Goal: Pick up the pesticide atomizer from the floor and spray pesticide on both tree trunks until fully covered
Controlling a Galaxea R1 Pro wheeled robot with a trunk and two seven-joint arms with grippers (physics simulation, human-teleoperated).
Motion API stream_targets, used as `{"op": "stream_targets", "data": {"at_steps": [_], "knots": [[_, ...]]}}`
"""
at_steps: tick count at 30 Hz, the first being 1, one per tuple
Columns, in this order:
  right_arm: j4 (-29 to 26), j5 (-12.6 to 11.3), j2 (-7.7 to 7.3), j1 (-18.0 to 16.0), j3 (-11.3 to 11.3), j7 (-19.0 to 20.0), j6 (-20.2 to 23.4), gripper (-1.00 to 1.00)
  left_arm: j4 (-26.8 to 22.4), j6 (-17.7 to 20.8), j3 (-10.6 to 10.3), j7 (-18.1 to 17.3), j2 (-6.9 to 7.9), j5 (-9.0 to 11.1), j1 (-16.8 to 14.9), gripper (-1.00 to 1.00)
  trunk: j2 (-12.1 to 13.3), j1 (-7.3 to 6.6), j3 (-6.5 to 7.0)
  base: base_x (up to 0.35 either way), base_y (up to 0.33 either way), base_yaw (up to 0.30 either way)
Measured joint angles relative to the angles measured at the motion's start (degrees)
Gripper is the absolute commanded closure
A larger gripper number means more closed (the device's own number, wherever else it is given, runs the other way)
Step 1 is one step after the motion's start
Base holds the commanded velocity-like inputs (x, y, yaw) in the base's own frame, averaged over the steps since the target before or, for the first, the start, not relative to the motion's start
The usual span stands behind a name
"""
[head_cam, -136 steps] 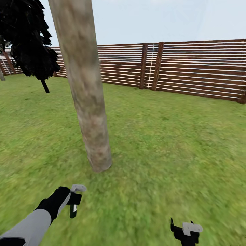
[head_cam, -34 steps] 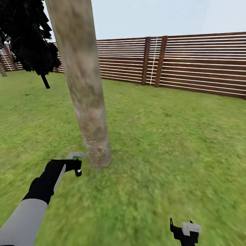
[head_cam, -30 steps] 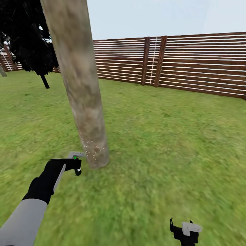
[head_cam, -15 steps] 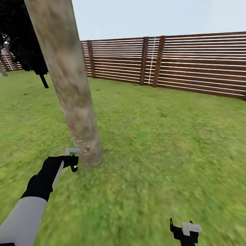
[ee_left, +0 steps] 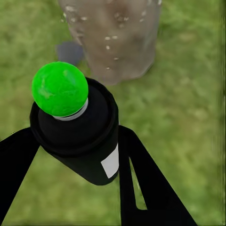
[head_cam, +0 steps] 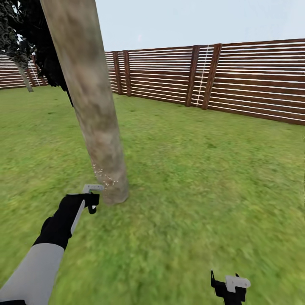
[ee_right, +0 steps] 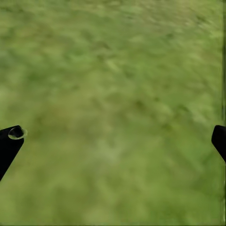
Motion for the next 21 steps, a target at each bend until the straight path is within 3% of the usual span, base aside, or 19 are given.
{"op": "stream_targets", "data": {"at_steps": [7, 12, 14, 17, 19, 21], "knots": [[0.0, 0.0, 0.0, 0.0, 0.0, 0.0, 0.0, -1.0, 0.0, 0.0, 0.24, 0.02, 0.13, -0.19, 0.02, 1.0, 0.0, 0.0, 0.0, 0.107, -0.255, 0.0], [0.0, 0.0, 0.0, 0.0, 0.0, 0.0, 0.0, -1.0, 0.02, -0.08, -0.04, 0.12, -0.02, 0.0, 0.18, 1.0, 0.0, 0.0, 0.0, 0.148, -0.078, 0.0], [0.0, 0.0, 0.0, 0.0, -0.01, 0.0, 0.0, -1.0, 0.28, -0.19, -0.74, 0.29, -1.5, 0.31, -0.02, 1.0, 0.0, 0.0, 0.0, 0.006, -0.002, 0.0], [0.0, 0.0, 0.0, -0.01, -0.01, 0.0, 0.0, -1.0, 0.42, -0.23, -1.44, 0.75, -5.77, -0.31, -0.59, 1.0, 0.0, 0.0, 0.0, 0.001, 0.0, 0.0], [0.0, 0.0, 0.0, -0.01, 0.0, 0.0, 0.0, -1.0, 0.38, -0.11, 0.15, 2.58, -5.5, -1.06, -0.88, 1.0, 0.0, 0.0, 0.0, 0.0, 0.0, 0.0], [0.0, 0.0, 0.0, 0.0, 0.0, 0.0, 0.0, -1.0, 0.06, -0.05, 3.35, 3.48, -4.92, -1.24, -1.19, 1.0, 0.0, 0.0, 0.0, 0.0, 0.0, 0.097]]}}
